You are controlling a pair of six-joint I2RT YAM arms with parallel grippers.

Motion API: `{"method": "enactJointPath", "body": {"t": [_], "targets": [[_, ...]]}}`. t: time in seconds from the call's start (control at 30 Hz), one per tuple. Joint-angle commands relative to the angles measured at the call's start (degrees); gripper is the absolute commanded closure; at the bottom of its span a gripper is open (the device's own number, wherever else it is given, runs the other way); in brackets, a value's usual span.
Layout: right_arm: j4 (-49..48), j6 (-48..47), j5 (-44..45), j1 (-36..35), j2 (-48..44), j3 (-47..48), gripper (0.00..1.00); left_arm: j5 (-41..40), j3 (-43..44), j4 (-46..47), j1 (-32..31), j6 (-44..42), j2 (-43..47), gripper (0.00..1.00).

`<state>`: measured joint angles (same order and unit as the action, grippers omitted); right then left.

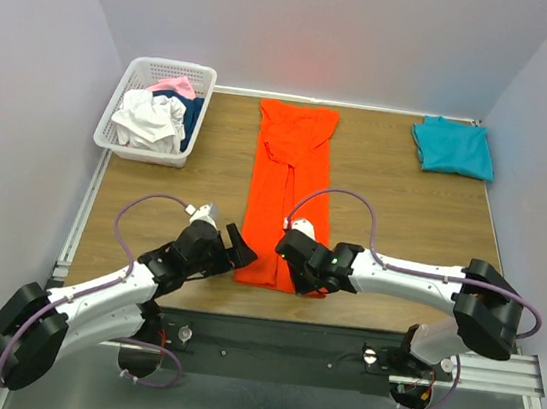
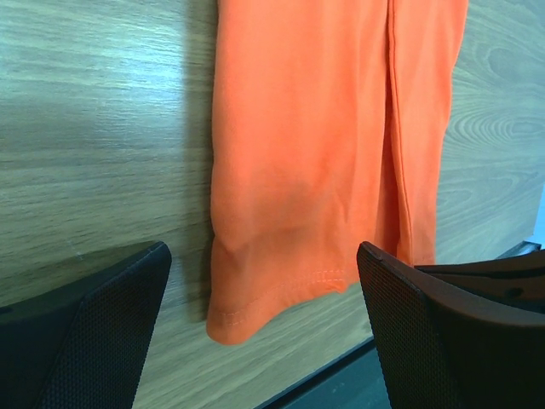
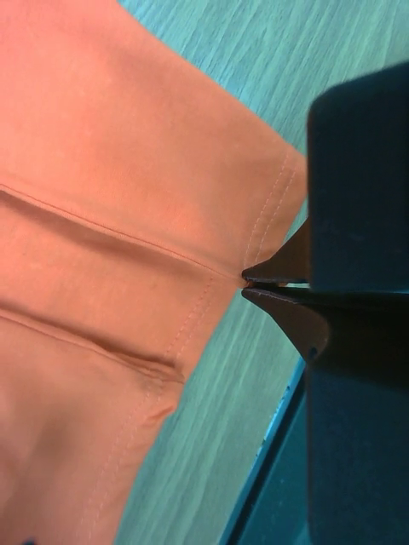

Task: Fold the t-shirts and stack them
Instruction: Fold the tshirt

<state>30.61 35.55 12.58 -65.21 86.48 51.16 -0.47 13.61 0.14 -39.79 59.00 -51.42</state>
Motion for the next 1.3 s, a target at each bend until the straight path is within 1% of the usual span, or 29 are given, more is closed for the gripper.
{"method": "enactJointPath", "body": {"t": [0.0,0.1,0.13,0.2,0.23,0.3,0.33,0.4,0.43,0.5,0.53,0.57,0.67,0.7,0.83,0.87,0.93,0.97,1.0,1.03,1.2,1.23,1.27], "targets": [[1.6,-0.4,-0.9,-0.5,-2.6,1.8,0.94,2.6,-2.8,1.3,-0.5,0.1,-0.3,0.02],[1.5,-0.7,-1.9,-0.5,-2.9,3.1,0.94,3.1,-3.1,2.2,-0.6,0.4,-0.4,0.17],[1.5,-0.6,-1.8,-0.5,-2.9,3.3,0.94,3.3,-3.1,2.3,-0.9,0.4,-0.4,0.27],[1.4,-0.6,-2.0,-0.5,-2.7,4.5,0.94,3.3,-3.3,2.5,-1.2,0.5,-0.7,0.39],[1.2,-0.7,-2.7,-0.5,-2.5,4.7,0.94,3.5,-3.3,2.5,-1.3,0.6,-0.8,0.48],[0.6,-1.2,-3.7,-0.5,-2.2,5.4,0.94,3.5,-3.3,2.5,-1.5,0.6,-1.4,0.51],[0.2,-1.4,-4.6,-0.5,-1.7,5.4,0.94,3.5,-3.2,2.5,-1.5,0.6,-1.7,0.57],[-1.3,-1.4,-5.7,-0.5,-0.9,5.1,0.94,3.5,-3.1,2.6,-1.9,0.6,-2.5,0.61],[-2.0,-1.4,-7.4,-0.6,-0.1,4.8,0.94,3.5,-3.1,2.6,-2.0,0.7,-2.7,0.65],[-4.6,-1.4,-9.9,-0.6,0.8,4.4,0.94,3.5,-3.1,2.7,-2.1,0.9,-3.4,0.68],[-5.4,-1.6,-12.0,-0.6,1.3,3.9,0.94,3.5,-3.1,2.8,-2.2,0.9,-3.7,0.72],[-6.1,-1.7,-12.2,-0.8,1.4,3.5,0.94,3.5,-3.1,2.8,-2.3,0.9,-3.9,0.74],[-7.6,-1.6,-12.2,-1.0,1.9,2.7,0.94,3.5,-2.9,2.8,-2.6,1.0,-4.1,0.75],[-7.9,-1.5,-12.2,-1.0,1.9,2.4,0.94,3.5,-2.9,2.8,-2.7,1.0,-4.2,0.78],[-8.6,-1.1,-12.2,-1.0,2.6,1.6,0.94,3.4,-2.7,2.8,-2.8,1.1,-4.3,0.79],[-8.5,-0.8,-12.2,-1.0,2.7,1.2,0.92,3.2,-2.8,2.8,-2.9,1.2,-4.4,0.79],[-8.5,-0.3,-11.9,-1.0,2.9,0.6,0.82,3.4,-2.6,2.8,-3.0,1.1,-4.5,0.79],[-8.5,0.0,-11.8,-0.9,2.8,0.3,0.72,3.4,-2.6,2.8,-2.9,1.1,-4.6,0.79],[-8.3,0.0,-11.9,-1.0,2.6,-0.1,0.35,3.4,-2.5,2.7,-3.0,1.1,-4.7,0.79],[-8.3,0.0,-11.7,-1.0,1.6,-0.4,0.28,3.4,-2.4,2.7,-3.1,1.1,-4.7,0.79],[-7.9,-0.4,-9.9,-1.0,-4.6,-0.3,0.18,3.3,-2.1,1.9,-3.2,0.9,-4.6,0.78],[-7.6,-0.4,-9.3,-1.0,-5.7,-0.4,0.08,3.3,-1.9,1.4,-3.2,0.9,-4.6,0.77],[-6.0,0.0,-7.5,-1.0,-7.4,-0.4,0.00,3.3,-1.9,1.1,-3.1,0.9,-4.4,0.77]]}}
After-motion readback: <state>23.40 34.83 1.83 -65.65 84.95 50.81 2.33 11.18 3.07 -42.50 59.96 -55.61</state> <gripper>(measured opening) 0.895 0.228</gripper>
